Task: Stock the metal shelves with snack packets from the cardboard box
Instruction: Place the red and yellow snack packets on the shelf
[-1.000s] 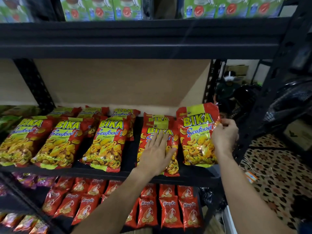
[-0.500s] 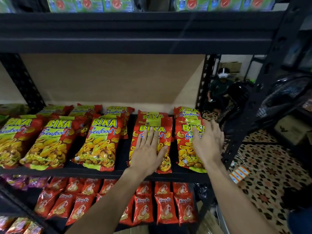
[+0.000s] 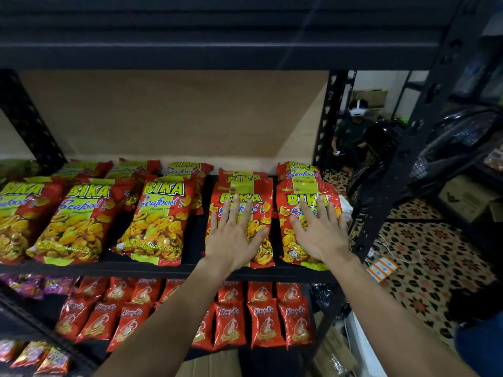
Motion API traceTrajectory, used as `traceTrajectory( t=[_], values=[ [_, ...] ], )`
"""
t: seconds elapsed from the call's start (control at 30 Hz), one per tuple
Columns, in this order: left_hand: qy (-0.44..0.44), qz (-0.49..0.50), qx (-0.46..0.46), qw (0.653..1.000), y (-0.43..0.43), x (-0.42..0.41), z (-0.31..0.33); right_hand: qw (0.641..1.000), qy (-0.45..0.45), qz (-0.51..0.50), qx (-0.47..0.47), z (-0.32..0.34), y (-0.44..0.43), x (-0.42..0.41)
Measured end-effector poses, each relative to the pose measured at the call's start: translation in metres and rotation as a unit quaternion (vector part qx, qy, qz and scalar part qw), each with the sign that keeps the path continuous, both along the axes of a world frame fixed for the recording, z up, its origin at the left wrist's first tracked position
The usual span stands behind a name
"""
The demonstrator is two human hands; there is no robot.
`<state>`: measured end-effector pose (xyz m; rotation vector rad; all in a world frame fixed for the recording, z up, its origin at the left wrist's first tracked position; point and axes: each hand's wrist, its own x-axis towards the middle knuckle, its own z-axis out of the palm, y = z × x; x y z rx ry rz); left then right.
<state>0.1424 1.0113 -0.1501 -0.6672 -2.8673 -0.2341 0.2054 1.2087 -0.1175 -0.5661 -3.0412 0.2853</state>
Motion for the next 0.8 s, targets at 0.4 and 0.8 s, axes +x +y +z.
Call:
traceTrajectory(
  t=[0.4,0.8],
  values=[
    [-0.012,0.014,0.011,1.000,0.003,0.001,0.001,1.000,0.011,0.005,-0.010,-0.005,-0.001,0.008],
    [-0.005,0.013,0.078,0.997,-0.007,0.013,0.024,0.999,0.012,0.005,-0.030,0.005,-0.004,0.012]
  ],
)
